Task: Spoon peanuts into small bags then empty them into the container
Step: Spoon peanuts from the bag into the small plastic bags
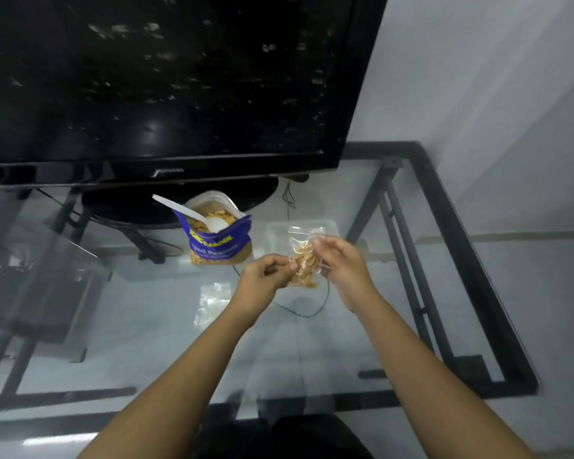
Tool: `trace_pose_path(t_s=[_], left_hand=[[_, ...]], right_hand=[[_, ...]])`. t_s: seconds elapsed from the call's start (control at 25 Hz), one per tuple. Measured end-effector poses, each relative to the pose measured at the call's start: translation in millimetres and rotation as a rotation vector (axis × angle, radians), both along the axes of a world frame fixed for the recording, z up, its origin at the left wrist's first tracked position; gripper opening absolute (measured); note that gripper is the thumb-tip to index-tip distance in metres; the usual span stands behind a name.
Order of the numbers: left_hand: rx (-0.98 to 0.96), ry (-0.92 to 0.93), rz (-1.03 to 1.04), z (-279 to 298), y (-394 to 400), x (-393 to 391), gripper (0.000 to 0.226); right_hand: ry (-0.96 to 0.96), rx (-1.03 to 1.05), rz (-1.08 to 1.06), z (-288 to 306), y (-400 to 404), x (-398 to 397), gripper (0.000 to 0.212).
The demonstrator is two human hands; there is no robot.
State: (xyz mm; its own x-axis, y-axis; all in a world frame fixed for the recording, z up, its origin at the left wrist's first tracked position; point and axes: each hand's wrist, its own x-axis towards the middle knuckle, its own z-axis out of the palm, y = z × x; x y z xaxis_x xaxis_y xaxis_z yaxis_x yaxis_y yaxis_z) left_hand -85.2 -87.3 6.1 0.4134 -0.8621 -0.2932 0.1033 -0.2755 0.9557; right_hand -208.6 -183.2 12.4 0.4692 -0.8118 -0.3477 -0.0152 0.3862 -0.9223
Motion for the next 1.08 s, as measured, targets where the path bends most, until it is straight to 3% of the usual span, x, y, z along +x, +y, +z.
trace_pose_path(t_s=[0.12,0.28,0.48,0.76,0.92,1.08], left_hand=[[0.116,0.057,-0.031,-26,-6,-24,0.011],[0.312,0.126,-0.048,-62,-9,-52,0.005],[0.443,-0.238,-0.010,-91,-13,-72,0.013],[0.408,-0.561,-0.017,-89,-3,-70,0.025],[0.285,-0.680,0.113,-74,22,-31,0.022],[0.343,-0.747,0.268,-75,60,29,0.021]], right_hand=[[0.092,-0.031,-0.019,-29,-7,-33,0.008],[0.438,-0.179,-0.093,-75,-9,-62,0.004],[0.712,-0.296,-0.035,-107,-6,-66,0.009],[0.902,-0.412,-0.009,-101,-2,-60,0.029],[0.822,-0.631,0.043,-83,18,-43,0.020],[0.610,-0.676,0.374,-86,46,12,0.019]])
